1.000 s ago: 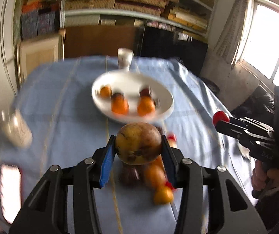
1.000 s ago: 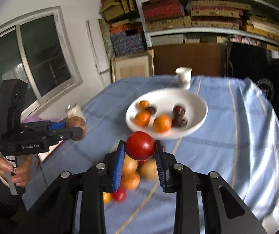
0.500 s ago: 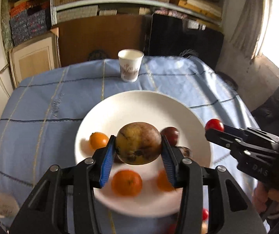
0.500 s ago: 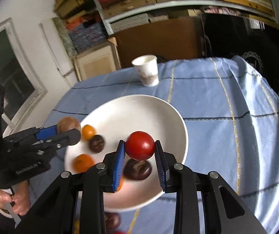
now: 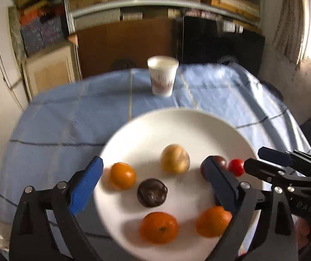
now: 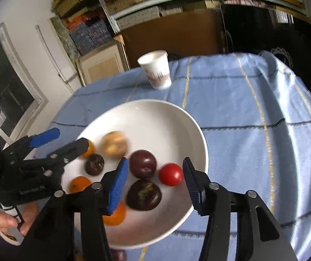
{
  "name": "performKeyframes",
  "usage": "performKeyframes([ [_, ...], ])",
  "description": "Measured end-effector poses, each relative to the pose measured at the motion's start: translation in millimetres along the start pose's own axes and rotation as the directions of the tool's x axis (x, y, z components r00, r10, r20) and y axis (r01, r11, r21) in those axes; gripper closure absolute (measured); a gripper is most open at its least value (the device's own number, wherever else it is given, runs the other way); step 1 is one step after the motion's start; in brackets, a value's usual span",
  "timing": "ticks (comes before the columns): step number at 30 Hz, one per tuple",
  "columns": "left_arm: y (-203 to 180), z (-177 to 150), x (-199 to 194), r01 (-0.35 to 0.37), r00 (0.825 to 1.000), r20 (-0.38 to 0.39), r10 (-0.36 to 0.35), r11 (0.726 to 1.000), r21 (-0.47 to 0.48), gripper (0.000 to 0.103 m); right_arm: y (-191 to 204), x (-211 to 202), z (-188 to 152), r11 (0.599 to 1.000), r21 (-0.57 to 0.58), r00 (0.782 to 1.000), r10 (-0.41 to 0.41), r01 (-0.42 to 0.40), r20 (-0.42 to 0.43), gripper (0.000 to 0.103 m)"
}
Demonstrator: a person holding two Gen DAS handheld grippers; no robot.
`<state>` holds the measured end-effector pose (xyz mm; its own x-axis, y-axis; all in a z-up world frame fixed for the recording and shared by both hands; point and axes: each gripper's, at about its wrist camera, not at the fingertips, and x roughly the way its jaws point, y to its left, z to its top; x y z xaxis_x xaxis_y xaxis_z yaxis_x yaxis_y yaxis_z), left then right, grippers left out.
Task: Organize fruits
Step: 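Carry both fruits over the white plate and open both grippers to release them, then grasp another red tomato from the pile with the right gripper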
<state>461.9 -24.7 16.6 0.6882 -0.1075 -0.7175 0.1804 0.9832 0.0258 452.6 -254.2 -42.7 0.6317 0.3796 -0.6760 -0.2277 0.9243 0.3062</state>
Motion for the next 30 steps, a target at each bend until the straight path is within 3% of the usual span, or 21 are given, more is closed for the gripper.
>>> performKeyframes([
  [6, 13, -27, -85, -0.006, 0.995, 0.099, 0.008, 1.000, -0.015, 0.005, 22, -72, -27, 0.998, -0.029, 0.994, 0.052, -0.049, 0.096, 0.035],
  [10, 19, -76, -127, 0.009, 0.994, 0.107, -0.006, 1.000, -0.027, 0.005, 42, -116, -82, 0.994, -0.077, 0.989, 0.091, -0.082, 0.119, 0.031],
  [13, 22, -126, -148, 0.008, 0.995, 0.095, -0.004, 0.999, -0.043, 0.005, 50, -128, -121, 0.989, -0.086, 0.986, 0.131, -0.123, 0.102, 0.028],
  [20, 23, -221, -167, 0.022, 0.997, 0.074, -0.015, 0.995, -0.097, 0.005, 64, -125, -197, 0.991, -0.106, 0.995, 0.089, -0.085, 0.035, 0.028],
  [26, 8, -255, -165, 0.082, 0.996, 0.021, -0.081, 0.996, -0.044, 0.005, 71, -107, -220, 0.989, -0.116, 0.995, 0.088, -0.092, -0.041, 0.041],
  [30, 4, -257, -171, 0.103, 0.994, 0.049, -0.101, 0.994, -0.022, 0.005, 80, -105, -221, 0.986, -0.135, 0.994, 0.095, -0.100, -0.045, 0.049],
])
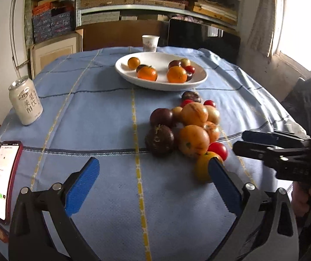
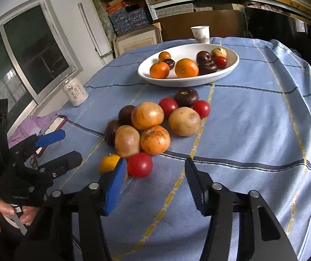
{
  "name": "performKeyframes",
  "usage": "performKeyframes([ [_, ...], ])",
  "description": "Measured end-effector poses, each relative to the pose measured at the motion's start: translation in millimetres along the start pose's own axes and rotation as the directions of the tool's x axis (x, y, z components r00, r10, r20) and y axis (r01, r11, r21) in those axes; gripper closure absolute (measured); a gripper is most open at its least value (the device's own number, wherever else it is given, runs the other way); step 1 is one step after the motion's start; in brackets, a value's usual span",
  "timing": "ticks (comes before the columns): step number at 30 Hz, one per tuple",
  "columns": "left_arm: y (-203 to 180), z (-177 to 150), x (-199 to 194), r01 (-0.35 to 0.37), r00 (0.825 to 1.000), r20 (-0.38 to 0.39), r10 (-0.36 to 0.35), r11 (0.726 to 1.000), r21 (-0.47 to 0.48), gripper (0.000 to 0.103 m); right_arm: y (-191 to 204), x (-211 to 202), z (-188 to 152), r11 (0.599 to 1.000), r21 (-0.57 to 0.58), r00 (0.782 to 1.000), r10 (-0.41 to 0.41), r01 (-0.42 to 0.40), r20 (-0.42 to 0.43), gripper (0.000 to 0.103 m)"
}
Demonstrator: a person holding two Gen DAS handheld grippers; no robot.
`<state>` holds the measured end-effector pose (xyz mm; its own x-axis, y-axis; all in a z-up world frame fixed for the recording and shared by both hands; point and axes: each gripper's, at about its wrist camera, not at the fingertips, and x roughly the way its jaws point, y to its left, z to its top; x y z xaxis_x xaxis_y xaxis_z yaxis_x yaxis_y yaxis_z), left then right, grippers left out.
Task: Organize fruits
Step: 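Grasp another red tomato from the pile with the right gripper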
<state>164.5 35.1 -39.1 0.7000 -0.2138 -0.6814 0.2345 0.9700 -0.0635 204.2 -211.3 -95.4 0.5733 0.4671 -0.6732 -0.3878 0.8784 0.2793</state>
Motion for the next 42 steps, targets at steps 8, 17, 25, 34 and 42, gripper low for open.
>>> performKeyframes([
  [8, -1, -1, 7, 0.035, 0.999, -0.023, -0.034, 0.999, 0.003, 0.005, 4, 12, 2, 1.000, -0.001, 0.999, 0.024, -0.024, -0.048, 0.058],
  [17, 8, -1, 8, 0.054, 0.998, -0.024, -0.056, 0.998, -0.045, 0.005, 2, 23, 6, 0.998, 0.039, 0.995, 0.059, -0.056, -0.078, 0.059],
  [25, 8, -1, 8, 0.056, 0.998, -0.022, -0.057, 0.997, -0.048, 0.005, 11, 35, 8, 0.998, 0.024, 0.990, 0.066, -0.063, -0.123, 0.065],
  [34, 9, -2, 8, 0.057, 0.998, -0.026, -0.059, 0.997, -0.054, 0.005, 18, 39, 7, 0.999, 0.007, 0.989, 0.049, -0.049, -0.137, 0.066],
  [42, 11, -2, 11, 0.063, 0.997, -0.039, -0.066, 0.996, -0.062, 0.005, 26, 43, 8, 0.999, -0.031, 0.989, 0.014, -0.019, -0.144, 0.073],
])
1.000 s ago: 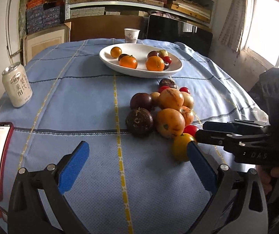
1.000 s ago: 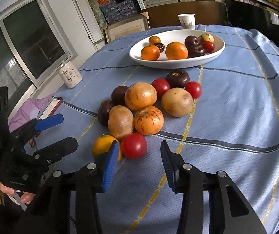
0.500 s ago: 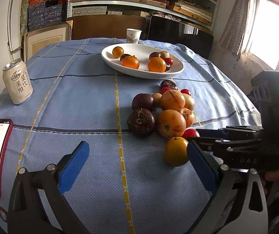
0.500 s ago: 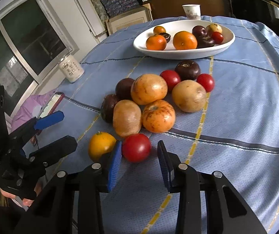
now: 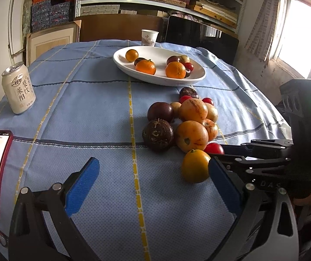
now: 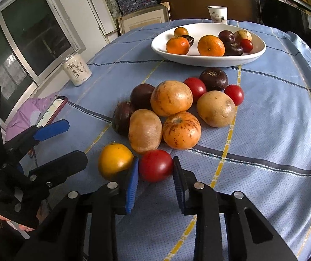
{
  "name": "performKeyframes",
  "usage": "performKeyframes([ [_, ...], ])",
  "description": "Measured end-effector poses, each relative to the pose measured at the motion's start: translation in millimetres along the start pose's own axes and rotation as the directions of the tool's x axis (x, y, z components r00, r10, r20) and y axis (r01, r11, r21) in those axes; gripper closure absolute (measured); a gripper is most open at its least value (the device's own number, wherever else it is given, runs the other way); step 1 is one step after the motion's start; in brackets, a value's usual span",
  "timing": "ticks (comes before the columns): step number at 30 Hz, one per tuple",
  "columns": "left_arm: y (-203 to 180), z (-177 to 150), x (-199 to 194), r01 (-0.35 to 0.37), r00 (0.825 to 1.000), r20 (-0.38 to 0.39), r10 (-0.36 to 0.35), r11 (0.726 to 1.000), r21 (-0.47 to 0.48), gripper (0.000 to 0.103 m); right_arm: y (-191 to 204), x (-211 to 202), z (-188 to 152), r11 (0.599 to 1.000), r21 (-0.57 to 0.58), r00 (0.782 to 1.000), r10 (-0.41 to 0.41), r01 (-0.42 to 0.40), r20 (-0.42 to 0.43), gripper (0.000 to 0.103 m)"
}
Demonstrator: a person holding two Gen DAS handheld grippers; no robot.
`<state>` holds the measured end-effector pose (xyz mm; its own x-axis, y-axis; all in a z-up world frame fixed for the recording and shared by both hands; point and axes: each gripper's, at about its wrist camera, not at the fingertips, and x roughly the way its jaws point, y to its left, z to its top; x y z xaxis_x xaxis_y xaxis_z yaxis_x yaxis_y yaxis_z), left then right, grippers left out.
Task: Organize fruits
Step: 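Grasp another red tomato from the pile with the right gripper, then grasp a yellow-orange fruit with the left gripper while the right holds the tomato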
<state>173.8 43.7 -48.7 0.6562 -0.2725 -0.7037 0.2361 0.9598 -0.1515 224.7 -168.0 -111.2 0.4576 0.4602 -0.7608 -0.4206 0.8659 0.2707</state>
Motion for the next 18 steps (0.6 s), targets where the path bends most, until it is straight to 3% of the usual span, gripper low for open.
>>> performKeyframes([
  [9, -1, 0, 2, -0.005, 1.000, -0.010, 0.005, 1.000, -0.003, 0.005, -9, -10, -2, 1.000, 0.028, 0.999, -0.011, 0.010, 0.033, 0.073],
  [14, -17, 3, 1, 0.027, 1.000, -0.013, -0.027, 1.000, 0.015, 0.006, -20, -18, -6, 0.999, 0.053, 0.999, -0.015, 0.013, 0.052, 0.073],
  [17, -31, 4, 8, 0.033, 0.998, -0.046, -0.030, 0.998, 0.050, 0.027, -29, -24, -10, 0.997, 0.073, 0.998, -0.015, 0.010, 0.066, 0.073],
  [18, -35, 4, 10, 0.034, 0.998, -0.058, -0.031, 0.998, 0.055, 0.027, -31, -25, -10, 0.997, 0.078, 0.998, -0.015, 0.009, 0.069, 0.073],
])
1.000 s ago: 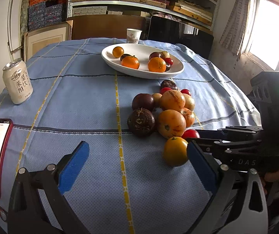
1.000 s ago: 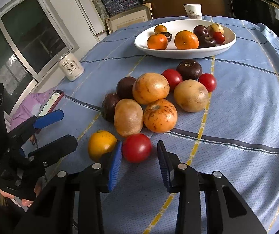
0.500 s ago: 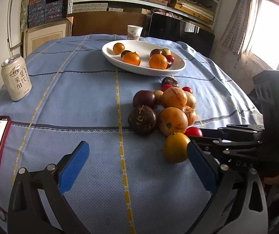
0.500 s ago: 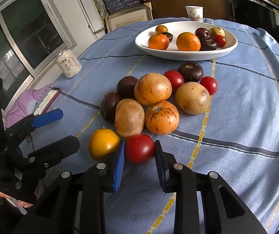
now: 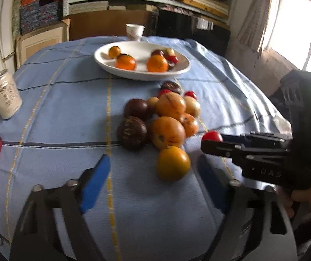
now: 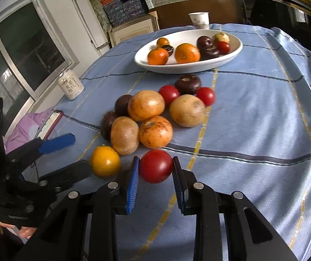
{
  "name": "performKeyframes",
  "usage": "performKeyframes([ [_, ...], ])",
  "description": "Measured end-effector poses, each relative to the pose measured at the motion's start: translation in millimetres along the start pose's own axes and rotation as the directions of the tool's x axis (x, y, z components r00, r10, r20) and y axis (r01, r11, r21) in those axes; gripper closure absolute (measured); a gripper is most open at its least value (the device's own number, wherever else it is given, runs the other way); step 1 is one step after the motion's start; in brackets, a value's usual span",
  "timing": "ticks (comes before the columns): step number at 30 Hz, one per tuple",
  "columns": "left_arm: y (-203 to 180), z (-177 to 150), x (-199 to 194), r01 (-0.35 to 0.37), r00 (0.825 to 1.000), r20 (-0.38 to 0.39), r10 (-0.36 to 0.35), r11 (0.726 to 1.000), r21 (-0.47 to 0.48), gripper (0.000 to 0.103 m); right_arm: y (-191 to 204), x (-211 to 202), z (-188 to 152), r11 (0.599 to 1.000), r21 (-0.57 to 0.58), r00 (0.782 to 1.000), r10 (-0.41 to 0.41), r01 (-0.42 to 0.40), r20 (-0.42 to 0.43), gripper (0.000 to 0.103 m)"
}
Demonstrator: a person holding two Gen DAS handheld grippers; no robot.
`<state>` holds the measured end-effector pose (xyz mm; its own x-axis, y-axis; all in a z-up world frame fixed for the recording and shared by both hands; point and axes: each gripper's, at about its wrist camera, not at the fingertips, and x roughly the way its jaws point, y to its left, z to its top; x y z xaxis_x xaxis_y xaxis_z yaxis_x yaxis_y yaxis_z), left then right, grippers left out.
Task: Organize fruits
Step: 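Grasp a yellow-orange fruit with the left gripper while the right holds the tomato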
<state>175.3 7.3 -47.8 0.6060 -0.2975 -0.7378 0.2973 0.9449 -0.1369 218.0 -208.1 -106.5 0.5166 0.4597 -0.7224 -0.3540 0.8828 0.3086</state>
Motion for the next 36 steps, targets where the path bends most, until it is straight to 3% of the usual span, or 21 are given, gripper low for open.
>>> performKeyframes([
  [6, -8, 3, 10, -0.006, 0.999, -0.037, 0.006, 1.000, -0.001, 0.030, -10, -7, -4, 0.999, 0.026, 1.000, 0.020, -0.020, 0.016, 0.073],
  [11, -9, 3, 20, -0.009, 0.996, -0.087, 0.009, 1.000, -0.003, 0.048, -12, -8, -5, 0.999, 0.031, 0.999, 0.040, -0.040, 0.020, 0.073],
  [26, -21, 4, 31, 0.009, 0.991, -0.135, -0.008, 1.000, 0.009, 0.066, -15, -8, -5, 0.997, 0.046, 0.998, 0.056, -0.057, 0.021, 0.073],
  [36, -17, 5, 30, 0.019, 0.992, -0.125, -0.021, 1.000, -0.020, 0.066, -12, -17, -5, 0.999, 0.029, 0.999, 0.028, -0.029, 0.043, 0.073],
])
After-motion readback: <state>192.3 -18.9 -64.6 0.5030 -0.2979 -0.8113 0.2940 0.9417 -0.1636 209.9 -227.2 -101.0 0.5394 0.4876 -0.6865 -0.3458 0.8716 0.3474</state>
